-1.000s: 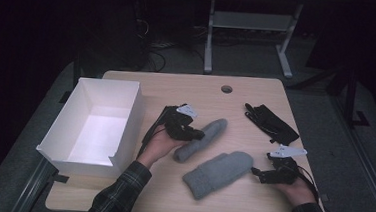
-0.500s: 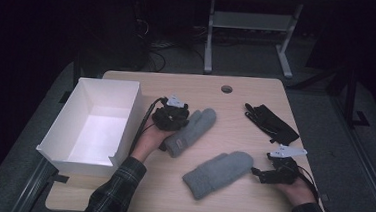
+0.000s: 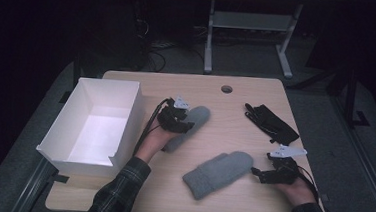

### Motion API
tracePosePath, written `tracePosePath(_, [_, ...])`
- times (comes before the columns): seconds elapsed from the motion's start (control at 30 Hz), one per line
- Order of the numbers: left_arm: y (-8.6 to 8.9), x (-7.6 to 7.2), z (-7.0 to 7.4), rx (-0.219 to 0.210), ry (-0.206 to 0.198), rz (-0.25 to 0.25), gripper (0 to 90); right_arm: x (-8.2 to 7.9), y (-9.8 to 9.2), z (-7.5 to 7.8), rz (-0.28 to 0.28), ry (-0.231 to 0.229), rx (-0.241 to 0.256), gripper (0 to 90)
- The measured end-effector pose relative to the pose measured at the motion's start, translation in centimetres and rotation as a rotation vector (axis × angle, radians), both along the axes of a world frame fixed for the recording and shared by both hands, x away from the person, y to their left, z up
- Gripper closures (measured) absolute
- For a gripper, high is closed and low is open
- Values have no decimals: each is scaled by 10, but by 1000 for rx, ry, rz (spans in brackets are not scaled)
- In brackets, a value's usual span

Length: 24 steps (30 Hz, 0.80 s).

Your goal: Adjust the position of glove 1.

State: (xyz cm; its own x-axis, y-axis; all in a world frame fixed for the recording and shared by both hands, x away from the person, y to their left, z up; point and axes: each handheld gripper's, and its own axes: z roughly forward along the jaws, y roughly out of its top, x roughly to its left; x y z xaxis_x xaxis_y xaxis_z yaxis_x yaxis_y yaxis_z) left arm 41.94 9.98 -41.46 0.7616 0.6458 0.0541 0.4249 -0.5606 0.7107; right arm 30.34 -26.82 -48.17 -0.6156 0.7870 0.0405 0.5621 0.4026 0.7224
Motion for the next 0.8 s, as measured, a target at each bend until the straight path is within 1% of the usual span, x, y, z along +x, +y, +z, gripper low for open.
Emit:
tracePosePath(0.03, [0,0,0,0,0,0,513,0,0,0,0,0,0,142])
tracePosePath(0.07, [-1,3,-2,-4,0,10,513,0,0,0,0,0,0,143])
tracePosePath(0.1, [-1,5,-4,2,5,16,505,0,0,0,0,0,0,142])
tracePosePath(0.17, [0,11,-9,16,21,29,501,0,0,0,0,1,1,142])
tracePosePath(0.2, [0,15,-14,36,35,33,498,0,0,0,0,0,1,142])
tracePosePath(0.23, [0,15,-14,36,35,33,498,0,0,0,0,0,1,142])
tracePosePath(0.3, [-1,18,-23,49,60,30,501,0,0,0,0,1,1,142])
tracePosePath(0.37, [-2,19,-30,71,75,19,568,0,0,0,0,0,1,142])
tracePosePath(0.43, [-1,20,-32,70,89,15,692,0,0,0,0,0,1,142])
tracePosePath(0.47, [-1,20,-31,64,91,16,809,0,0,0,0,0,1,142])
tracePosePath(0.5, [-1,20,-31,64,91,16,831,0,0,0,0,0,1,142])
tracePosePath(0.57, [1,21,-29,60,98,10,848,0,0,0,0,0,1,142])
tracePosePath(0.6, [2,21,-27,44,107,11,854,0,0,0,0,0,0,142])
tracePosePath(0.63, [3,21,-25,38,113,4,858,0,0,0,0,0,0,142])
tracePosePath(0.7, [5,18,-18,21,112,-11,861,0,0,0,0,0,0,142])
tracePosePath(0.73, [5,14,-11,2,111,-24,862,0,0,0,0,0,1,142])
tracePosePath(0.77, [5,14,-11,2,111,-24,862,0,0,0,0,0,1,142])
tracePosePath(0.8, [5,10,-6,-12,114,-31,862,0,0,0,0,0,1,142])
